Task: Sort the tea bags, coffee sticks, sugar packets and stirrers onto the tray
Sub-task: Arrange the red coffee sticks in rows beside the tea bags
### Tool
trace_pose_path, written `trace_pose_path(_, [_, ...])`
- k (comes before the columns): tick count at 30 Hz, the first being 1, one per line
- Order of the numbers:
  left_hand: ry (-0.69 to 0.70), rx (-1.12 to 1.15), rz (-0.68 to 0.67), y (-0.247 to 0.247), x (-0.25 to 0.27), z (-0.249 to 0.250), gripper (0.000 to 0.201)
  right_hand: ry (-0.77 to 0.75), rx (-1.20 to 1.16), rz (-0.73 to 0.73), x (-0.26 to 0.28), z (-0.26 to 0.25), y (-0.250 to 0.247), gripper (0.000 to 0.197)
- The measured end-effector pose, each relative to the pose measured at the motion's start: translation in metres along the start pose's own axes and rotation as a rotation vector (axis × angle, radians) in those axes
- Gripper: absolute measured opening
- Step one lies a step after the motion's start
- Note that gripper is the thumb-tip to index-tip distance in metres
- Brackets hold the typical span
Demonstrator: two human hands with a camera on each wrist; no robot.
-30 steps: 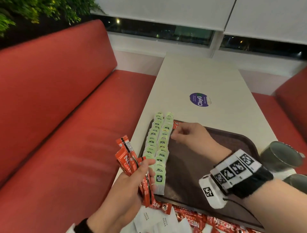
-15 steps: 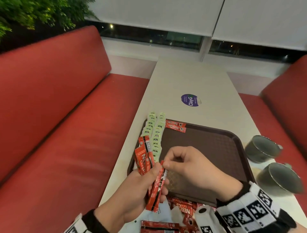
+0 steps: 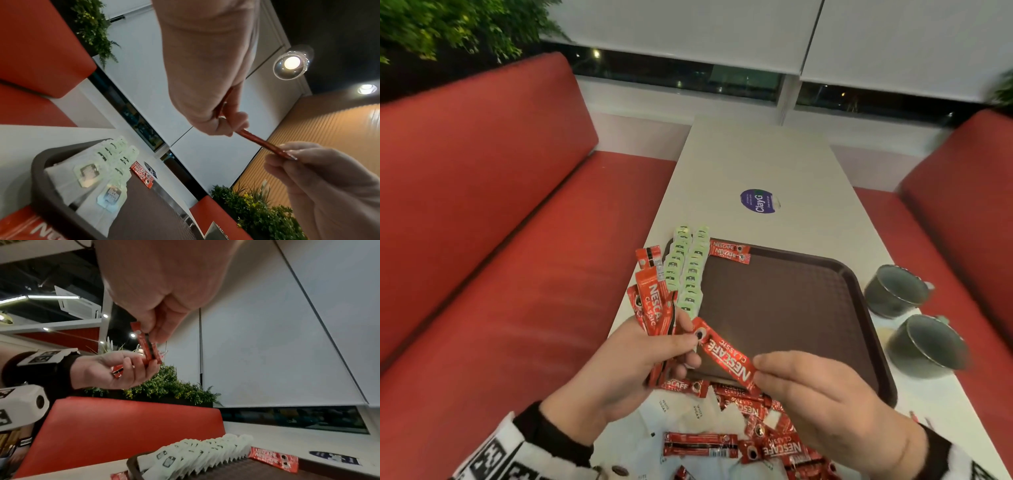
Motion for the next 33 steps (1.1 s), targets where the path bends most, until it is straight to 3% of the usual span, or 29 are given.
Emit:
trace_pose_path(3, [0.078,-0.060,0.034,-0.001,0.001,0.006,0.015,0.113,-0.063,0.018,0.006,0.008,0.005,0.015])
trace_pose_path(7, [0.172,-0.135,0.086,-0.002,0.000,0.011,0.014,0.445,-0.286,0.017,0.011,0.032,0.011,0.014])
trace_pose_path(10, [0.181,-0.264,0.113,-0.003,-0.002,0.009,0.012,0.776,-0.558,-0.065,0.019,0.051,0.029,0.024])
trace_pose_path(12, [0.158,-0.422,0.077,0.002,-0.003,0.005,0.014,0.892,-0.658,-0.200,0.019,0.055,0.048,0.034])
trace_pose_path(15, [0.073,-0.597,-0.002,0.015,-0.004,-0.008,0.016,0.835,-0.567,-0.448,0.006,0.050,0.071,0.027])
trace_pose_path(17, [0.064,-0.642,0.005,0.016,-0.005,-0.011,0.013,0.812,-0.568,-0.504,0.001,0.046,0.079,0.016])
trace_pose_path(20, [0.101,-0.673,0.060,0.009,-0.008,-0.009,0.013,0.871,-0.593,-0.476,0.003,0.050,0.081,0.015])
trace_pose_path(23, [0.101,-0.691,0.053,0.008,-0.010,-0.013,0.023,1.036,-0.750,-0.376,0.013,0.060,0.082,0.016])
trace_pose_path(26, [0.102,-0.748,0.036,0.011,-0.012,-0.017,0.013,1.129,-0.831,-0.300,0.017,0.064,0.081,0.015])
trace_pose_path(30, [0.172,-0.875,0.023,0.017,-0.016,-0.010,0.015,1.138,-0.826,-0.272,0.021,0.069,0.078,0.017])
trace_pose_path(33, [0.165,-0.978,-0.029,0.021,-0.017,-0.011,0.014,1.079,-0.723,-0.348,0.024,0.071,0.077,0.015])
Point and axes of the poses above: each hand's wrist, its own x-axis away from the middle knuckle, its own y-axis out of the palm, z = x × y, the point moved 9 cm from there along -x, towards the middle knuckle, and after that the axes turned 13 degrees about x, right-handed, at the moved point
